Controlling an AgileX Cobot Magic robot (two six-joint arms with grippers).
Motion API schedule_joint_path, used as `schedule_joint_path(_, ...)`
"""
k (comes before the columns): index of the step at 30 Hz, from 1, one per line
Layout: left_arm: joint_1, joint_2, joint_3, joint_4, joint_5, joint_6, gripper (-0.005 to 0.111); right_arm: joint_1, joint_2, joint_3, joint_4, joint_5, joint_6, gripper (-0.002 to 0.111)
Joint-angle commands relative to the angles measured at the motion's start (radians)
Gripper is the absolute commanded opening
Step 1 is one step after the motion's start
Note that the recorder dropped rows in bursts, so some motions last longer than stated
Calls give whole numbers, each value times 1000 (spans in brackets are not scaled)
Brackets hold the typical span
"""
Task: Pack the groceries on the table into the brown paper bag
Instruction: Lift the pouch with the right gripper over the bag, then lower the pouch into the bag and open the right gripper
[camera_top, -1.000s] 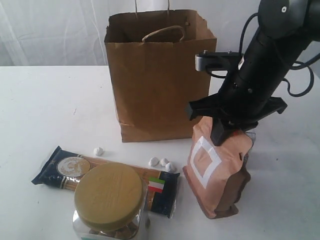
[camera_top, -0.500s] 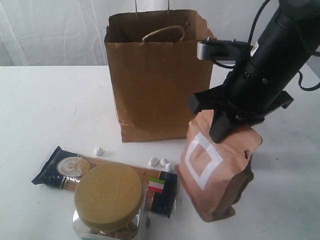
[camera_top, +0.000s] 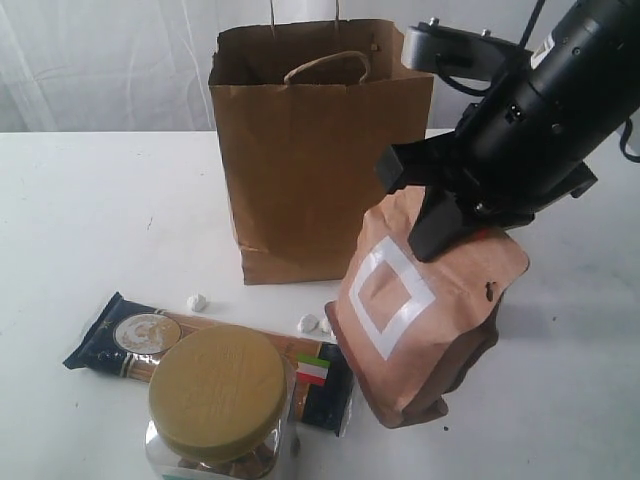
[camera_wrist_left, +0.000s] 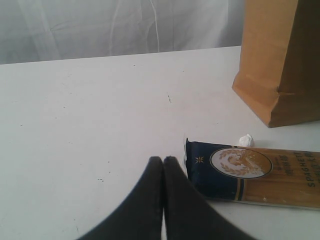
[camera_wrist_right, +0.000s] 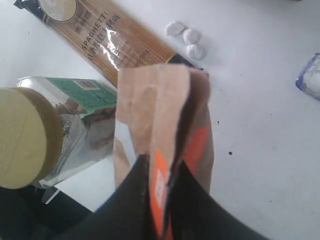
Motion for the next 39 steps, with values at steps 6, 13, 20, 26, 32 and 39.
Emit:
schedule_joint_path(6,-5,-4,3,-10,-1,0,0,-1,-47,-11,359,0,-75,0)
schedule_joint_path(13,-5,-4,3,-10,-1,0,0,-1,-71,-46,535,0,-147,0)
schedule_joint_path(20,-5,-4,3,-10,-1,0,0,-1,-66,-188,571,0,-159,0)
schedule_joint_path(26,-5,-4,3,-10,-1,0,0,-1,-21,-301,815,0,-321,0)
schedule_joint_path(32,-5,-4,3,-10,-1,0,0,-1,94,-399,1009,-53,-552,0)
schedule_joint_path(39,-5,-4,3,-10,-1,0,0,-1,207,-436,971,-665,-762,0)
